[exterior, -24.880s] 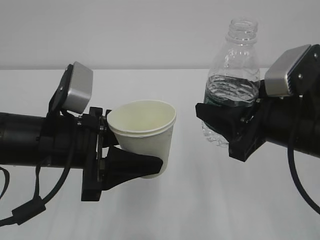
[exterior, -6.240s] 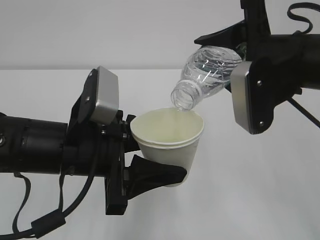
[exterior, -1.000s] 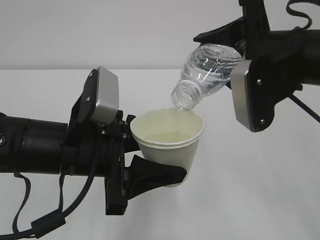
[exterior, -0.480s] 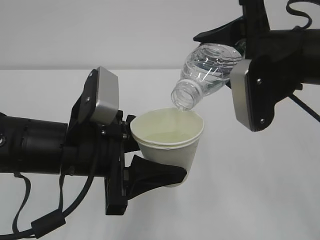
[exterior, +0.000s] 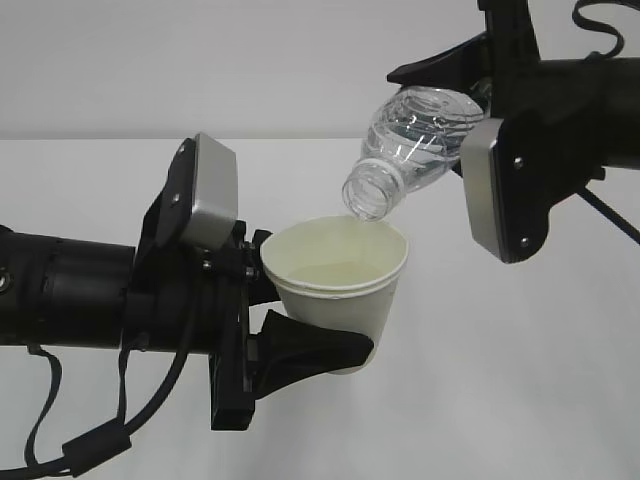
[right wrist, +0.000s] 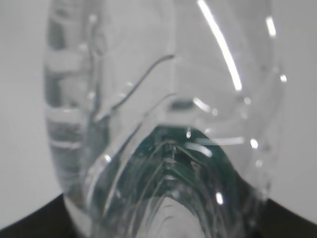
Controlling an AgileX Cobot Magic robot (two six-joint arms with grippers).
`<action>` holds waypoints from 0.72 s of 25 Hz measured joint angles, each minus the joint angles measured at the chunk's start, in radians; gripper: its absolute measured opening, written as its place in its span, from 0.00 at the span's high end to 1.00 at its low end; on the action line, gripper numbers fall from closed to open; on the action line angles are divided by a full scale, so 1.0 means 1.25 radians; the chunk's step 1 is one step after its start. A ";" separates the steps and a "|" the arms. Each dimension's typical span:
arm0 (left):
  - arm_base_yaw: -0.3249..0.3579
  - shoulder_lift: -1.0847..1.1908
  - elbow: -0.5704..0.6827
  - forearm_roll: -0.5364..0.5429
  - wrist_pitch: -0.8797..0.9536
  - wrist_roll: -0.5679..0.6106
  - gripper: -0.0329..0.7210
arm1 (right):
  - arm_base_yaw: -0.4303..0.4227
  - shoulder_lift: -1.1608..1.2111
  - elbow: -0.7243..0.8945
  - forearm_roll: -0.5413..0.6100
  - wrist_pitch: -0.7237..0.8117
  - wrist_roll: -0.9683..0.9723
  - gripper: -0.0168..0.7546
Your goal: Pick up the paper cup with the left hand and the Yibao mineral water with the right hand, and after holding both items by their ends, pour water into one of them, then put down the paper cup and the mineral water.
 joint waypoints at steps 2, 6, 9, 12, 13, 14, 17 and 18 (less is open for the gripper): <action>0.000 0.000 0.000 0.000 0.000 0.000 0.39 | 0.000 0.000 0.000 0.000 0.000 0.000 0.44; 0.000 0.000 0.000 0.000 0.000 0.000 0.39 | 0.000 0.000 0.000 0.000 0.000 0.000 0.44; 0.000 0.000 0.000 0.000 0.000 0.000 0.39 | 0.000 0.000 0.000 0.000 0.000 0.000 0.44; 0.000 0.000 0.000 0.000 0.000 0.000 0.39 | 0.000 0.000 0.000 0.000 0.000 0.000 0.44; 0.000 0.000 0.000 0.000 0.000 0.000 0.39 | 0.000 0.000 0.000 0.000 0.000 0.000 0.44; 0.000 0.000 0.000 0.000 0.000 0.000 0.39 | 0.000 0.000 0.000 0.000 0.000 0.000 0.44; 0.000 0.000 0.000 0.000 0.000 0.000 0.39 | 0.000 0.000 -0.002 0.000 0.001 0.000 0.44; 0.000 0.000 0.000 0.000 0.000 0.000 0.39 | 0.000 0.000 -0.005 0.000 0.001 0.000 0.45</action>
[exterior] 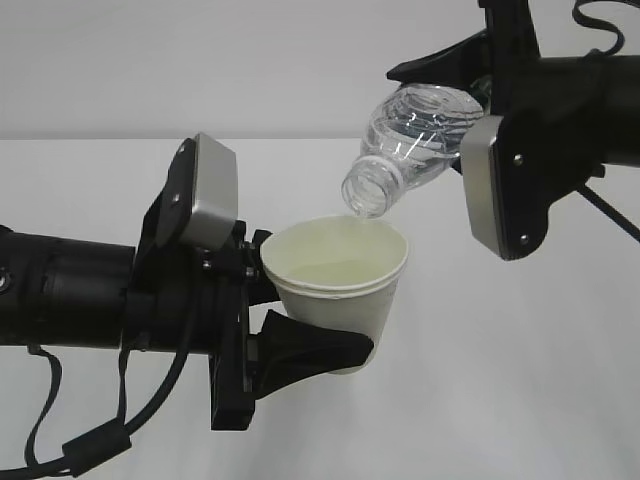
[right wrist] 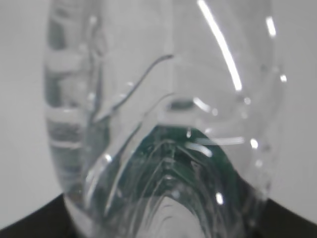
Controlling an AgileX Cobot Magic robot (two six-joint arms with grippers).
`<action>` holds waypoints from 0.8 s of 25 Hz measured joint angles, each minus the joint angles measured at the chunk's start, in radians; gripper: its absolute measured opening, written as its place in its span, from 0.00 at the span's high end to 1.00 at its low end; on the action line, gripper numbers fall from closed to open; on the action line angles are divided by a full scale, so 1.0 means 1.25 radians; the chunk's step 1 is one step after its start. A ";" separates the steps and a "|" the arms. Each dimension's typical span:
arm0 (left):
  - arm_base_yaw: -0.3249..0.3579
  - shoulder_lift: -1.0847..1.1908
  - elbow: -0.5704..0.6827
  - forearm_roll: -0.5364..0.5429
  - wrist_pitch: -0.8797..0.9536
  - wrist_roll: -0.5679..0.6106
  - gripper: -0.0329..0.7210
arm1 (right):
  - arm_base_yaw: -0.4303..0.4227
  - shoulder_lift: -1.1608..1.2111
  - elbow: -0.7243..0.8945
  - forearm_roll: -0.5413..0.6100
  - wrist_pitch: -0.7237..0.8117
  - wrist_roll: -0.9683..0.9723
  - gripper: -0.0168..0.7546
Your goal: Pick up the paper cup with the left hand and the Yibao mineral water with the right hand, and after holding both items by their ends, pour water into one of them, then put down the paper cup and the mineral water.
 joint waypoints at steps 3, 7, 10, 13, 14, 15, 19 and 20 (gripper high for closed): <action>0.000 0.000 0.000 0.000 0.001 0.000 0.39 | 0.000 0.000 -0.005 -0.001 0.000 0.002 0.45; 0.000 0.000 0.000 0.000 0.001 0.000 0.39 | 0.000 0.000 -0.007 -0.007 0.000 0.004 0.45; 0.000 0.000 0.000 0.000 0.001 0.001 0.39 | 0.000 0.000 -0.007 -0.009 0.000 0.006 0.45; 0.000 0.000 0.000 0.000 0.001 0.003 0.39 | 0.000 0.000 -0.007 -0.011 0.000 0.006 0.45; 0.000 0.000 0.000 0.000 0.002 0.004 0.39 | 0.000 0.000 -0.007 -0.015 0.000 0.006 0.45; 0.000 0.000 0.000 0.000 0.002 0.004 0.39 | 0.000 0.000 -0.007 -0.018 0.000 0.006 0.45; 0.000 0.000 0.000 0.000 0.003 0.005 0.39 | 0.000 0.000 -0.007 -0.022 0.000 0.006 0.45; 0.000 0.000 0.000 0.000 0.003 0.005 0.39 | 0.000 0.000 -0.007 -0.022 0.000 0.006 0.45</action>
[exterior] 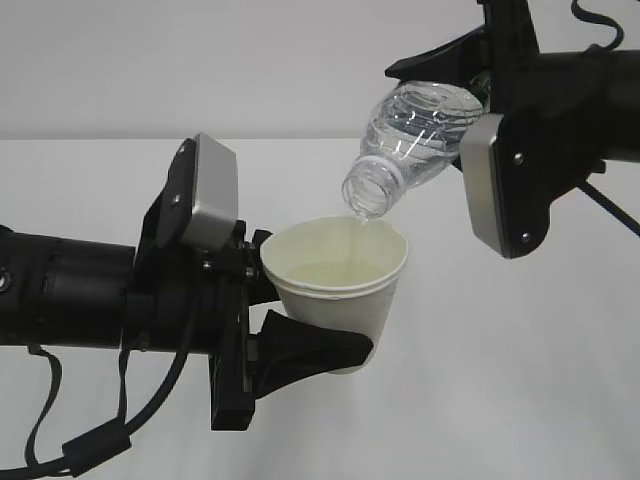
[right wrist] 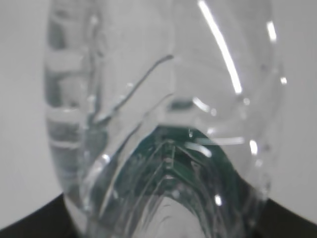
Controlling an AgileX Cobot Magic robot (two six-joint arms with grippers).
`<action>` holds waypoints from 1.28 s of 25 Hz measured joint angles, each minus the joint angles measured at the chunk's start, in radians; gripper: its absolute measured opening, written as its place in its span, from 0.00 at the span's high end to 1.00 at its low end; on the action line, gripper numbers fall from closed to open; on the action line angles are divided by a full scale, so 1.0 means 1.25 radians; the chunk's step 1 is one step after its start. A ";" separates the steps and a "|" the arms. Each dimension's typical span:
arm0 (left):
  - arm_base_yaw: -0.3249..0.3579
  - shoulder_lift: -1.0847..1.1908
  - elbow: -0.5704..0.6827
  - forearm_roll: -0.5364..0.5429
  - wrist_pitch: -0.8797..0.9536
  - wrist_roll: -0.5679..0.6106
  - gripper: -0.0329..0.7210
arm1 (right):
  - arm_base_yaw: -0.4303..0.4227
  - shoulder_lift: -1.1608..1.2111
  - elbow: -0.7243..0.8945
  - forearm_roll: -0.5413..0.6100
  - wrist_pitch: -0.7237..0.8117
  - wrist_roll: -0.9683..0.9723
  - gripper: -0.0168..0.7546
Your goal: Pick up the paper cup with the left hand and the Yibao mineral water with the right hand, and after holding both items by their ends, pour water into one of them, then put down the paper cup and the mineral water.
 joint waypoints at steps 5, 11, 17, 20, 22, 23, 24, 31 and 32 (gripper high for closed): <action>0.000 0.000 0.000 0.000 0.000 0.001 0.39 | 0.000 0.000 0.000 0.000 0.001 0.000 0.45; 0.000 0.000 0.000 0.000 0.002 0.001 0.40 | 0.000 0.000 -0.002 -0.001 0.001 0.000 0.45; 0.000 0.000 0.000 0.000 0.002 0.001 0.40 | 0.000 0.000 -0.002 -0.001 0.001 0.000 0.45; 0.000 0.000 0.000 0.000 0.002 0.001 0.40 | 0.000 0.000 -0.002 -0.001 0.001 0.000 0.45; 0.000 0.000 0.000 0.000 0.002 0.001 0.40 | 0.000 0.000 -0.002 -0.001 0.001 0.000 0.45; 0.000 0.000 0.000 0.000 0.002 0.001 0.40 | 0.000 0.000 -0.002 -0.001 0.001 0.000 0.45; 0.000 0.000 0.000 0.000 0.002 0.001 0.40 | 0.000 0.000 -0.002 -0.001 0.001 0.000 0.45; 0.000 0.000 0.000 0.000 0.002 0.001 0.40 | 0.000 0.000 -0.002 -0.002 0.001 0.000 0.45; 0.000 0.000 0.000 0.000 0.002 0.001 0.40 | 0.000 0.000 -0.002 -0.002 0.001 0.000 0.45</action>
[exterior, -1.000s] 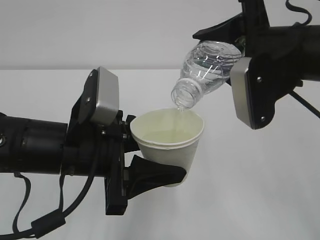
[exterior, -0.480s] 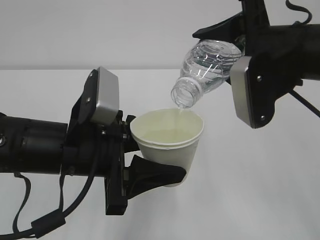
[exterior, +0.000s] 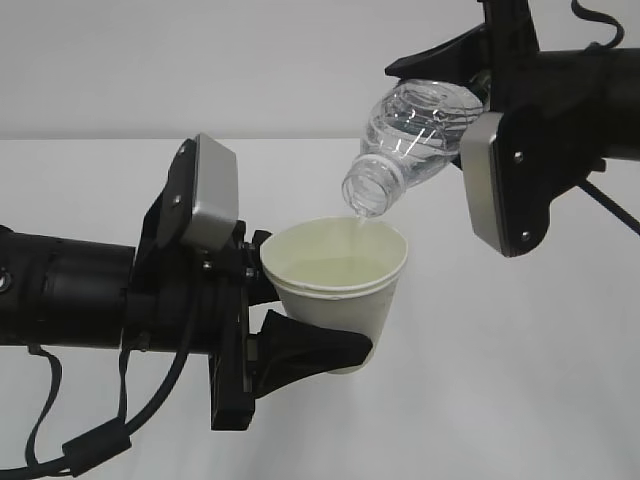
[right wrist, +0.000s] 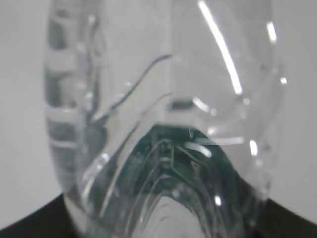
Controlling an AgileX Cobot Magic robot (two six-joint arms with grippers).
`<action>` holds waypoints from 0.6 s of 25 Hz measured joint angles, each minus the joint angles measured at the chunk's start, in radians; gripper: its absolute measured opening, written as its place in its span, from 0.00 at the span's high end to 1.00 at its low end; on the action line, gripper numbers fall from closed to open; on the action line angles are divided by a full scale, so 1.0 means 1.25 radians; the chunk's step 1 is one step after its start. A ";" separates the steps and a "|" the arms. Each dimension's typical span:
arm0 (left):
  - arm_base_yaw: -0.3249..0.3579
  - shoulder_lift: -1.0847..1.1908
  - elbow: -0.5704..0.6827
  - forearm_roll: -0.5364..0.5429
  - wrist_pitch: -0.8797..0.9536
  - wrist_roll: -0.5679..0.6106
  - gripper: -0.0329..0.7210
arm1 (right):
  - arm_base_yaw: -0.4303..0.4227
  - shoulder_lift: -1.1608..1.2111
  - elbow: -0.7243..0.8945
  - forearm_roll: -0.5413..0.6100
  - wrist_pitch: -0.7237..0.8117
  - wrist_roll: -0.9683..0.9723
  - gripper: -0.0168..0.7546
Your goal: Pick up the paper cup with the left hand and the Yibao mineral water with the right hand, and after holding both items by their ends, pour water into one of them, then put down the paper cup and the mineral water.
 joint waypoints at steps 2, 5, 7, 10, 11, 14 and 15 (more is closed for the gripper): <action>0.000 0.000 0.000 0.000 0.000 0.000 0.40 | 0.000 0.000 0.000 0.000 0.000 0.000 0.45; 0.000 0.000 0.000 0.000 0.000 0.000 0.40 | 0.000 0.000 0.000 0.000 0.000 0.000 0.45; 0.000 0.000 0.000 0.000 0.000 0.000 0.40 | 0.000 0.000 0.000 0.000 0.000 0.000 0.45; 0.000 0.000 0.000 0.000 0.000 0.000 0.40 | 0.000 0.000 0.000 0.000 0.000 0.002 0.45; 0.000 0.000 0.000 0.000 0.000 0.000 0.40 | 0.000 0.000 0.000 0.000 0.000 0.002 0.45; 0.000 0.000 0.000 0.000 0.000 0.000 0.40 | 0.000 0.000 0.000 0.000 0.000 0.002 0.45; 0.000 0.000 0.000 0.000 0.000 0.000 0.40 | 0.000 0.000 0.000 0.000 0.000 0.002 0.45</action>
